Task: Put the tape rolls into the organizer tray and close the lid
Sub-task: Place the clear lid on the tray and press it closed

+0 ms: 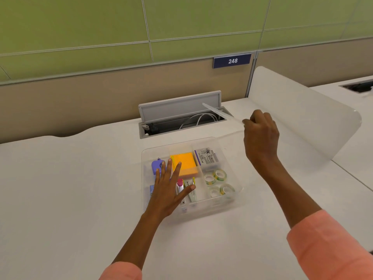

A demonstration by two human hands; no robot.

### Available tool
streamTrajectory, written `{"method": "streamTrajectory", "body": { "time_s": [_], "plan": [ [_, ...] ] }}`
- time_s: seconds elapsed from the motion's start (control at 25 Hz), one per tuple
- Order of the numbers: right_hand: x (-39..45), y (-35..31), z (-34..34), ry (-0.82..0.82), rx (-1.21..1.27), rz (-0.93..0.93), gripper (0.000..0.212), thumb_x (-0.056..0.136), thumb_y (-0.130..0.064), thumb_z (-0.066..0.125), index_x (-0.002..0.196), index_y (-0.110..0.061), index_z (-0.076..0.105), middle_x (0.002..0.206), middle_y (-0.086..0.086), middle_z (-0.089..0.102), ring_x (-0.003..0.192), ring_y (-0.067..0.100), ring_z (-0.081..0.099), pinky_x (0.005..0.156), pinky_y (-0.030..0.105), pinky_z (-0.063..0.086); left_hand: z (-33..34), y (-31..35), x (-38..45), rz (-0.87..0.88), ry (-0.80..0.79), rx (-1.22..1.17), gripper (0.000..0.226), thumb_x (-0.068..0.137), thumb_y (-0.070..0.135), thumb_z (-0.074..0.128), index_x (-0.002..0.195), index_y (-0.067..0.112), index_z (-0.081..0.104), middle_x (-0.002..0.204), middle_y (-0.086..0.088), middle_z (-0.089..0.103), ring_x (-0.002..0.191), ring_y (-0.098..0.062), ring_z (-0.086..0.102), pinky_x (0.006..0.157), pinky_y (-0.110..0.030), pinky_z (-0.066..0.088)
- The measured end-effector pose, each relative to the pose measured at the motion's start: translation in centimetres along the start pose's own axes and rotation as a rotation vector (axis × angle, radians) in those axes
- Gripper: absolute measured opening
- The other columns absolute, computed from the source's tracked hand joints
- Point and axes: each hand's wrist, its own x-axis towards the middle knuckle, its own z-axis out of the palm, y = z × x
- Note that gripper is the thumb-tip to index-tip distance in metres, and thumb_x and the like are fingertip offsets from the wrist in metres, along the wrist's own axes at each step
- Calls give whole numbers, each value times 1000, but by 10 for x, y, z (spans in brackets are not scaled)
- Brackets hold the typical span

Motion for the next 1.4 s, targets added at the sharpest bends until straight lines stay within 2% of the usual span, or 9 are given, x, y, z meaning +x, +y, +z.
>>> {"method": "streamTrajectory", "body": {
  "time_s": [0.2,0.4,0.52,0.6,0.72,0.84,1.12,1.32,1.4],
  "plan": [
    [10,-28,-7,348,49,-163,12,77,0,68,69,-9,68,68,5,67,55,25,54,46,25,36,-15,-9,4,-75,57,-231,114,46,97,7,137,30,-6,156,-2,-9,144,-20,-12,118,-44,-6],
    [22,-47,-19,480,447,-38,9,84,-16,68,80,-9,73,81,7,73,63,19,64,51,18,38,-39,-17,6,-127,153,-256,116,45,97,9,137,30,-10,157,-1,-10,144,-19,-13,117,-41,-5],
    [25,-52,-21,417,765,198,17,83,-20,68,93,-8,74,92,7,74,75,10,65,65,17,50,-52,-22,7,-182,220,-299,120,47,96,10,141,26,-13,151,8,-19,139,-9,-19,113,-33,-7],
    [22,-52,-18,302,952,381,20,82,-20,69,99,-10,73,94,5,73,76,15,69,69,24,58,-60,-25,8,-250,254,-369,107,64,87,16,144,21,-11,151,9,-20,139,-8,-18,113,-32,-4],
    [14,-48,-10,82,1312,707,25,79,-17,72,103,-8,71,90,7,74,69,22,72,62,31,61,-69,-26,8,-367,363,-526,67,90,50,26,145,24,-4,158,-2,0,146,-19,3,116,-35,8],
    [-3,-41,0,-91,1474,885,21,82,-14,69,100,-5,71,73,-1,73,61,16,70,55,26,58,-76,-23,5,-358,574,-656,56,94,41,29,145,28,11,153,-1,27,140,-18,28,107,-25,21],
    [-54,-13,26,-347,1377,1056,26,83,-16,68,105,-2,68,81,8,71,62,14,70,57,23,60,-60,-27,-19,-407,653,-550,40,92,7,47,132,6,45,137,-12,51,127,-22,49,101,-25,35],
    [-90,4,46,-403,893,930,33,78,-29,72,105,-10,70,108,12,73,103,25,64,90,32,49,-33,-27,-46,-561,567,-520,37,90,4,49,127,4,51,132,-14,56,122,-26,53,101,-27,36],
    [-99,7,51,-435,831,904,32,79,-30,71,105,-10,71,112,12,71,110,23,62,88,26,42,-27,-26,-54,-599,530,-482,37,91,5,47,128,5,50,132,-15,56,121,-27,54,98,-26,36]
  ]
}}
